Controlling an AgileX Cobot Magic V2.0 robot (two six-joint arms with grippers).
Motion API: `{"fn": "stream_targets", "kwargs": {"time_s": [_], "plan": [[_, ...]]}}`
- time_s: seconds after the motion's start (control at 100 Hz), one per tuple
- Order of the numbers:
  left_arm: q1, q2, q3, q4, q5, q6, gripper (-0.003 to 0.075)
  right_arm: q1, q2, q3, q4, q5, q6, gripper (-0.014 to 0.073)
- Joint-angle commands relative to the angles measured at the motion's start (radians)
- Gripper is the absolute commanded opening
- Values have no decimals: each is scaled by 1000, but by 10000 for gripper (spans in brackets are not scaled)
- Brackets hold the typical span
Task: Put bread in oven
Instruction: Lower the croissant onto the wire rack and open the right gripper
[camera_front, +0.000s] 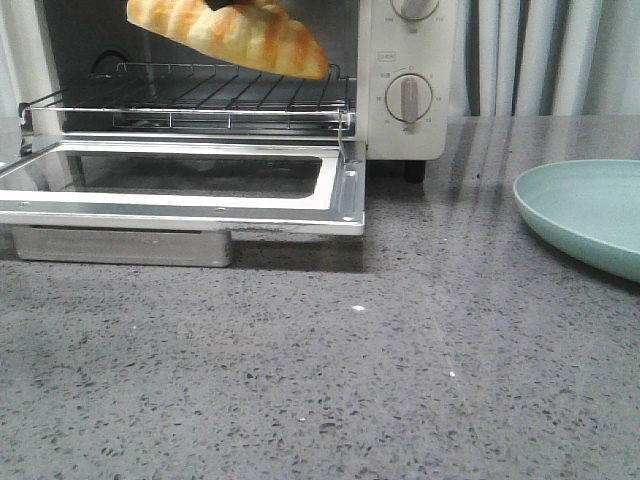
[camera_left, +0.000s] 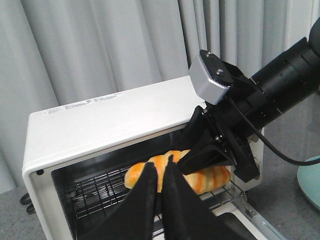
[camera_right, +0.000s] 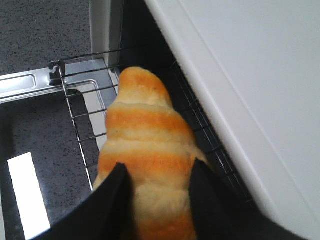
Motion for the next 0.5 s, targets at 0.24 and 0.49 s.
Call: {"fn": "stream_targets", "kwargs": {"time_s": [0.24, 0.49], "plan": [[3, -3, -38, 0, -87, -2, -20, -7, -33, -26, 14, -45, 22, 377], [3, -3, -38, 0, -87, -2, -20, -7, -33, -26, 15, -45, 34, 377]]}}
